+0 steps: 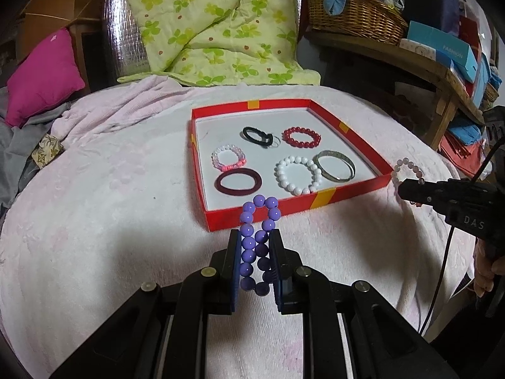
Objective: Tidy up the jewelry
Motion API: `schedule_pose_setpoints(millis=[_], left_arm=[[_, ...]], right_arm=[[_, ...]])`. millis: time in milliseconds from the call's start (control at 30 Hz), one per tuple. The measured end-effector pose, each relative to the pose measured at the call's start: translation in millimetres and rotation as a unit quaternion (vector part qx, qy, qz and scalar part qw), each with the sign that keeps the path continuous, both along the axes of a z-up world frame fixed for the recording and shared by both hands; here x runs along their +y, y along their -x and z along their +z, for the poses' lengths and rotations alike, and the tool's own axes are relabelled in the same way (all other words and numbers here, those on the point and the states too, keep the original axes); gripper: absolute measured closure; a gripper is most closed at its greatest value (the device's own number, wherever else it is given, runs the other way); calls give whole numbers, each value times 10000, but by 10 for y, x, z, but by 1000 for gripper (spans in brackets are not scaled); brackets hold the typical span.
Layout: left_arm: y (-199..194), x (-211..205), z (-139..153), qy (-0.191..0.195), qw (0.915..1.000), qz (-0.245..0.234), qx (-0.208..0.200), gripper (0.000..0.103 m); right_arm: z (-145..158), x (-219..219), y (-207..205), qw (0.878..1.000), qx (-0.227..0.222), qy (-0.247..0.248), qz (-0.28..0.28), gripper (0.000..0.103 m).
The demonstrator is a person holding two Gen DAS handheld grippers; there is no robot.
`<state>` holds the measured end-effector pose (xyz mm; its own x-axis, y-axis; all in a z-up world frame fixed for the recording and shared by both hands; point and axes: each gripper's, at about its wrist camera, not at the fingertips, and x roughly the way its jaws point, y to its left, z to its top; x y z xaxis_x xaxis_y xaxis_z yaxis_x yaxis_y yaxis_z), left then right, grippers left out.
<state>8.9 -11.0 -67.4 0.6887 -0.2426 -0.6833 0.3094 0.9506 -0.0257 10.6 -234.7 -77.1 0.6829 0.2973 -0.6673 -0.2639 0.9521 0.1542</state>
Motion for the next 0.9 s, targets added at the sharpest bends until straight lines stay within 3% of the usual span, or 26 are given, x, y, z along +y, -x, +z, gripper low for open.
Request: schedule_pose_setpoints(millis=[900], left_arm=[[9,-133,240,-23,9987,166,-483,85]], right_arm=[[52,-55,31,9998,-55,-65,-177,95]])
